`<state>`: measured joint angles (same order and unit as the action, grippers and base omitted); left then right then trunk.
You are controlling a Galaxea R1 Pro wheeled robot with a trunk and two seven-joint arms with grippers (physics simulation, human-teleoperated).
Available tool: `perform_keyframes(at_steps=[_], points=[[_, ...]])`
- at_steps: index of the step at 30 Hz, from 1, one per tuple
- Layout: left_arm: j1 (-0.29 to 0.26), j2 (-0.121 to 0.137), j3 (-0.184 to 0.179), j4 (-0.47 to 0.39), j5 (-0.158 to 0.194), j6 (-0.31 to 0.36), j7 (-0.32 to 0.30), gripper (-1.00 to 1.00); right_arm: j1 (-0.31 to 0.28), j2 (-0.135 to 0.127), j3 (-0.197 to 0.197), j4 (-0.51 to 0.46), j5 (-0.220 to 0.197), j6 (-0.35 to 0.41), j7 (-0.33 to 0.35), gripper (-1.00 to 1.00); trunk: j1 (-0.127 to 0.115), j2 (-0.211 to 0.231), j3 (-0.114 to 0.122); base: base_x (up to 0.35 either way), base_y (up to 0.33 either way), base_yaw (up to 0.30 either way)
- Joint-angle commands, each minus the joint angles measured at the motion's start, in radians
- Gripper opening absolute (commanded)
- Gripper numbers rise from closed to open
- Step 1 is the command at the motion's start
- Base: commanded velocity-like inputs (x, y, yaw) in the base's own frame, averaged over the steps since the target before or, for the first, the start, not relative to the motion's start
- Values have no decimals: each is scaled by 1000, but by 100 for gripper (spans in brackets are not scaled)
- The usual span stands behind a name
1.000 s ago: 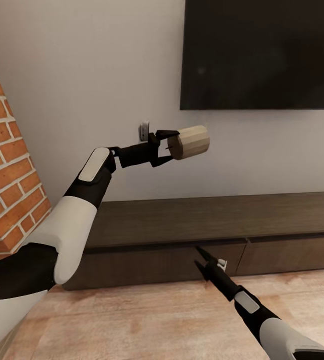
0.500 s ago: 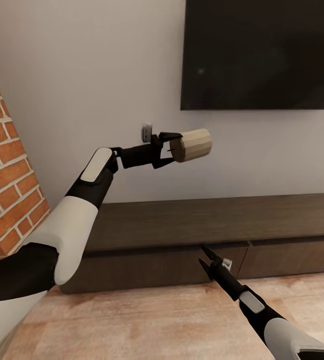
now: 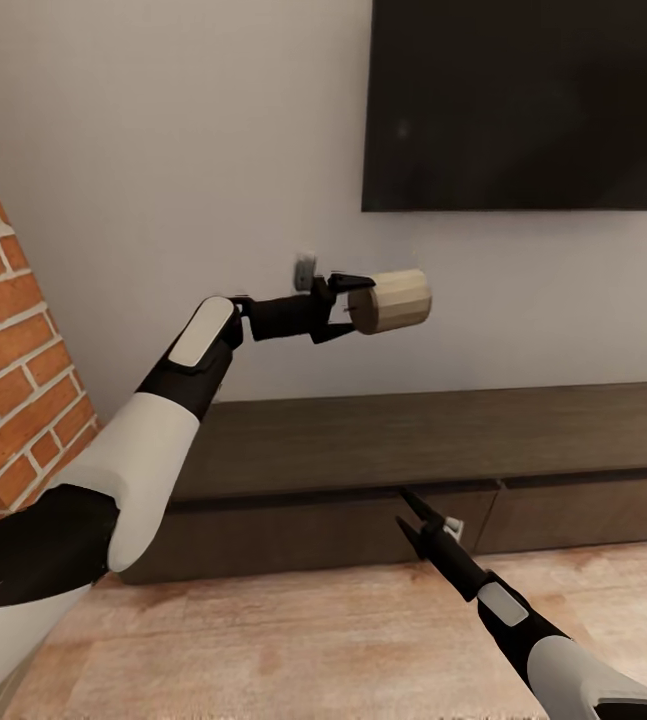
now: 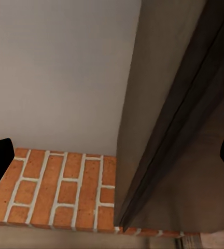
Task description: Place each of the two pumpkins and all three candles from the living room inside a cabinet in the living room (use any cabinet), then make sure every cabinet is closed, and position the cauldron so it is next to a table in the living room.
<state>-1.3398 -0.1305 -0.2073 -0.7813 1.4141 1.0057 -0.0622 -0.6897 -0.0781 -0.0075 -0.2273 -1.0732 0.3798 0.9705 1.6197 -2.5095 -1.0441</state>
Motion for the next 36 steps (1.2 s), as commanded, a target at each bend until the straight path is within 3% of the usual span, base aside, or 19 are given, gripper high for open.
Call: perform_keyframes(at_steps=[1, 13, 16, 36], points=[[-1, 0, -5, 0, 0, 2, -7, -100, -1, 0, -1, 0, -5, 10, 2, 100, 0, -1, -5, 0, 0, 0], [-1, 0, -15, -1, 0, 2, -9, -100, -1, -2, -2, 0, -4, 11, 62, 100, 6, -4, -51, 0, 0, 0], [-1, 0, -14, -1, 0, 2, -8, -100, -1, -2, -2, 0, -3, 11, 77, 100, 6, -4, -51, 0, 0, 0], [-1, 0, -14, -1, 0, 2, -8, -100, -1, -2, -2, 0, -2, 3, 83, 100, 13, -8, -117, 0, 0, 0]])
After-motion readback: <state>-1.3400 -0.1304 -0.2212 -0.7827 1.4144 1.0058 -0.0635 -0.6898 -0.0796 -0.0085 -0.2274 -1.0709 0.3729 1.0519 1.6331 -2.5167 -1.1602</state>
